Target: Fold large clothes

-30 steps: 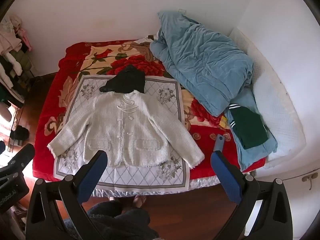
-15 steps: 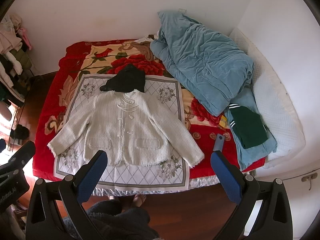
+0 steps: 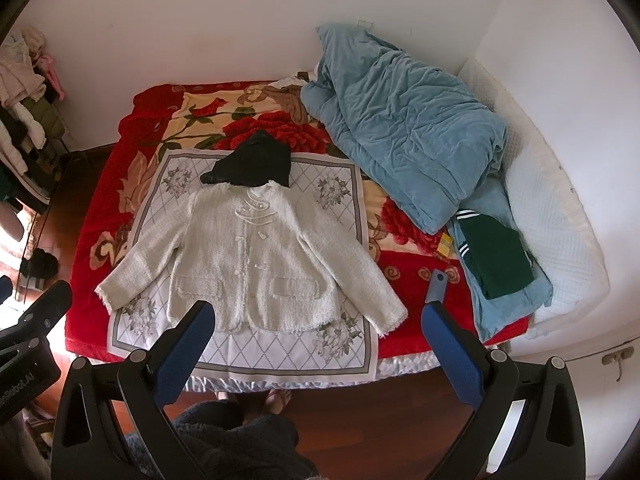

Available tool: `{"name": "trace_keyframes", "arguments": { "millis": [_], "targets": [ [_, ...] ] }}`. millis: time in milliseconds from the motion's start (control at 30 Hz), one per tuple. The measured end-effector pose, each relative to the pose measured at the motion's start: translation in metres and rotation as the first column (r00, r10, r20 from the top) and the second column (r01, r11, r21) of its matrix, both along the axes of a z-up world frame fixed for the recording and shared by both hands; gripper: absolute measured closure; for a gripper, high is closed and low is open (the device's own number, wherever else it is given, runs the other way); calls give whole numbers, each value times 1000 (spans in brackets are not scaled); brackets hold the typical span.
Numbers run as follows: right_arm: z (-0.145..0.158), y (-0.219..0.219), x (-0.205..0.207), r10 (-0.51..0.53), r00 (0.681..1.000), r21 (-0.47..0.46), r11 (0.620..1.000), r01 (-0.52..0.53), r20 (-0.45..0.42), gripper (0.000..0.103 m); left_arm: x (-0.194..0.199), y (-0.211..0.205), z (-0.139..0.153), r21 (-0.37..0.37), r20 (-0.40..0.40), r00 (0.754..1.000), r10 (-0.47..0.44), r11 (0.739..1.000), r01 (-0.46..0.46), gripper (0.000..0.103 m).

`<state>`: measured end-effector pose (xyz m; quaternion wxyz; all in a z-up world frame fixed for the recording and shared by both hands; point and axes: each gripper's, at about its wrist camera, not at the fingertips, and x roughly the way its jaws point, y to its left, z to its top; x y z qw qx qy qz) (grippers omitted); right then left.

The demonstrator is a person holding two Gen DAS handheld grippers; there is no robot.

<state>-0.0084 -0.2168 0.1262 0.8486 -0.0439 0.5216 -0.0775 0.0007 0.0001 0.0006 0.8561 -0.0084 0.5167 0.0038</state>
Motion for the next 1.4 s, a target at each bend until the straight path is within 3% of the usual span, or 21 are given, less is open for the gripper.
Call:
{"name": "trace_keyframes", "arguments": {
  "millis": [1400],
  "targets": [
    [23,19,-4,0,1000,23,1000,0,6,0,-2,0,0,-1,17,1000,2,1000,-2,0]
  ]
}}
